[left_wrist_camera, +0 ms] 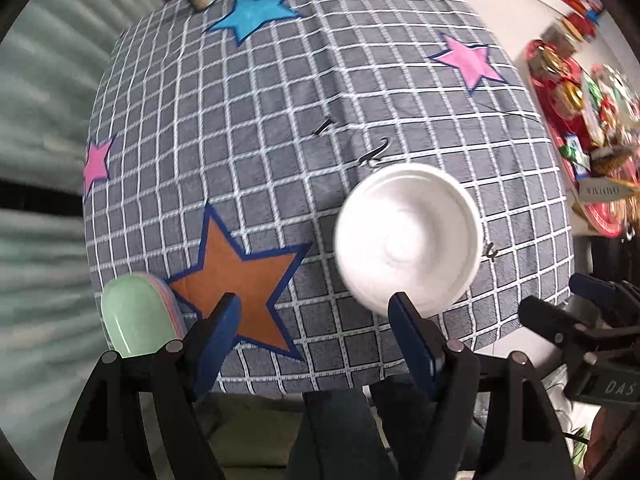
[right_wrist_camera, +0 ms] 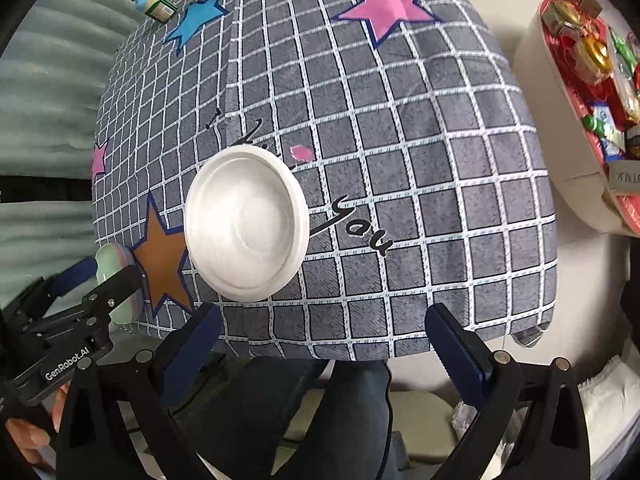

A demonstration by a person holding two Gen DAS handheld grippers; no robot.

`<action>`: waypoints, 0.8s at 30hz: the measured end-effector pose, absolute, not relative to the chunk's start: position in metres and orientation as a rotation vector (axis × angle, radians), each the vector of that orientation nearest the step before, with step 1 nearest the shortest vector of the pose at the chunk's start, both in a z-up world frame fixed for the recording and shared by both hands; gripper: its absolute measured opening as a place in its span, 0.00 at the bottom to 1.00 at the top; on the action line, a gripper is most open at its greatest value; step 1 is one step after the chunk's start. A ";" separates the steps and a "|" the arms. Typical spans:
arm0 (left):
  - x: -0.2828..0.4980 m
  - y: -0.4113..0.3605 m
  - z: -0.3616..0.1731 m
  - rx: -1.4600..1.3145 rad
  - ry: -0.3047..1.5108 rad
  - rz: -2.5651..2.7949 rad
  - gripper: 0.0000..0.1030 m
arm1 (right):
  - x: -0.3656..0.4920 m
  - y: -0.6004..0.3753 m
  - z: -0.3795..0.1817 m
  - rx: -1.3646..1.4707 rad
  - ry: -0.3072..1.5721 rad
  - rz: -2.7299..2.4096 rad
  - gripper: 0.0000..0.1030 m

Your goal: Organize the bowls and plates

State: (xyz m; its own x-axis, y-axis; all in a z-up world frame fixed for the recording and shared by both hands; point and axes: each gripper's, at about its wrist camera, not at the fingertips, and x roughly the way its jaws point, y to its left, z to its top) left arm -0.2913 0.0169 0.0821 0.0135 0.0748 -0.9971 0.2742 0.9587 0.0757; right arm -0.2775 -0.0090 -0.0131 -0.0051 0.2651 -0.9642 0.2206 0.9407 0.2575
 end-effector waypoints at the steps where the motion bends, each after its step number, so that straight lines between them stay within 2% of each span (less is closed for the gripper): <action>1: -0.291 0.014 0.080 0.287 1.559 -0.163 0.77 | -0.280 -0.010 -0.013 0.394 1.583 0.034 0.99; 15: -0.302 -0.017 0.061 0.356 1.610 -0.199 0.77 | -0.309 -0.035 -0.018 0.450 1.581 -0.007 0.99; 24: -0.303 -0.029 0.070 0.368 1.589 -0.203 0.77 | -0.311 -0.048 -0.016 0.472 1.573 -0.034 0.99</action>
